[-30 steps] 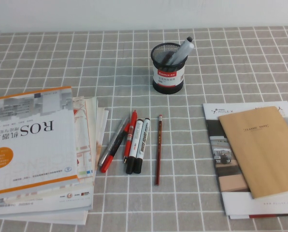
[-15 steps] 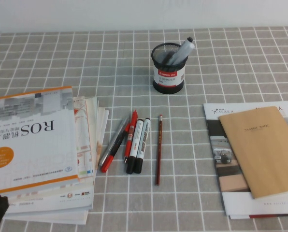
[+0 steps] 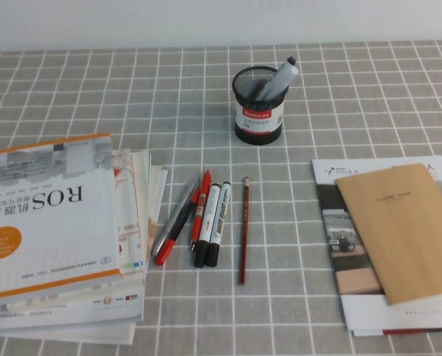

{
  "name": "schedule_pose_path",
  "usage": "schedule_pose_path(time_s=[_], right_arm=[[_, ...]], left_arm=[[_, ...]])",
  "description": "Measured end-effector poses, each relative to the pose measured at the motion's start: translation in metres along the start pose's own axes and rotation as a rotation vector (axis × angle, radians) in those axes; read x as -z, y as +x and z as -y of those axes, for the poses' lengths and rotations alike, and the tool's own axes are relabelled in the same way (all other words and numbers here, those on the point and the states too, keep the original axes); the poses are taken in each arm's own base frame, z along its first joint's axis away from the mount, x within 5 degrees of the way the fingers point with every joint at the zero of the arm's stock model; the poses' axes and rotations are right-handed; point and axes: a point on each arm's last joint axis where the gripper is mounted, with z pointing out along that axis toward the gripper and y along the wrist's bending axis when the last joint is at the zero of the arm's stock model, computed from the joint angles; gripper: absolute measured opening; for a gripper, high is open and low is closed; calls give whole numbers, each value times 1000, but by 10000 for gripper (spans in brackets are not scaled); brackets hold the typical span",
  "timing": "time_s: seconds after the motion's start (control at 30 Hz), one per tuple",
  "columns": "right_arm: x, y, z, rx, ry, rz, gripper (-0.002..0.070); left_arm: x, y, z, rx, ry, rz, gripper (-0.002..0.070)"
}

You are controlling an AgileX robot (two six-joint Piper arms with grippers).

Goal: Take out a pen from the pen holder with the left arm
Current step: 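Take a marker out of the pen holder and lay it on the table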

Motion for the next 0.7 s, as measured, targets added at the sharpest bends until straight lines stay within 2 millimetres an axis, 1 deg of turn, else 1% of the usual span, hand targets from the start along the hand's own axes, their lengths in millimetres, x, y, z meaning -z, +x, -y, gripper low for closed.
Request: schedule_pose_path(time_s=[0.23,0.4,0.7], right_arm=[[0,0,0,0,0,0,-13],[0,0,0,0,0,0,-13],[0,0,0,0,0,0,-13]], left_arm=[[0,0,-1,-44,-14,-3,0],[0,1,-5,-173,-65,-12,-1],[0,0,-3,-106,-38,-4,-1]])
